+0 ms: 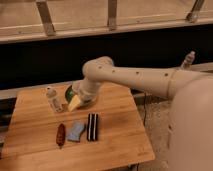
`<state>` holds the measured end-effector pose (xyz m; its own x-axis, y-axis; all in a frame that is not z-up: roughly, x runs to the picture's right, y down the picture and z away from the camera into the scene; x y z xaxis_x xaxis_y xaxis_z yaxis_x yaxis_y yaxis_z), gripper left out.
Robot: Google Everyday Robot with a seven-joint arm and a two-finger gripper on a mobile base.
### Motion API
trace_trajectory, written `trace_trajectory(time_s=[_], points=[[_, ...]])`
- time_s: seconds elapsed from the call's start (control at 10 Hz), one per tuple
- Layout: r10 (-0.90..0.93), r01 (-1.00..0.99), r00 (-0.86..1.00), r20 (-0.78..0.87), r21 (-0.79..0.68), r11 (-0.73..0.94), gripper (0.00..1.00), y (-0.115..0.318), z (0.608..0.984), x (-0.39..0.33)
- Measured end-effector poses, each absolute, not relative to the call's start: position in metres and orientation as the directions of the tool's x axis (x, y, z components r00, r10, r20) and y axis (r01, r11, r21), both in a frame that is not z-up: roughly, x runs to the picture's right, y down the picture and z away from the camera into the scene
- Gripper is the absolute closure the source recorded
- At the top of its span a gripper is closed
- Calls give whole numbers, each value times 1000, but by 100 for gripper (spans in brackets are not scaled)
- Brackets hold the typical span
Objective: Drag the pepper across the table
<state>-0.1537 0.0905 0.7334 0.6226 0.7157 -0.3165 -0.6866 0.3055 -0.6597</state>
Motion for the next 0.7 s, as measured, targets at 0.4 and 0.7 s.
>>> trace_trajectory(time_s=[0.4, 0.7], points=[[709, -686, 622, -332, -668, 288, 20, 127, 747, -218], [713, -694, 612, -342, -665, 277, 20, 134, 750, -224]])
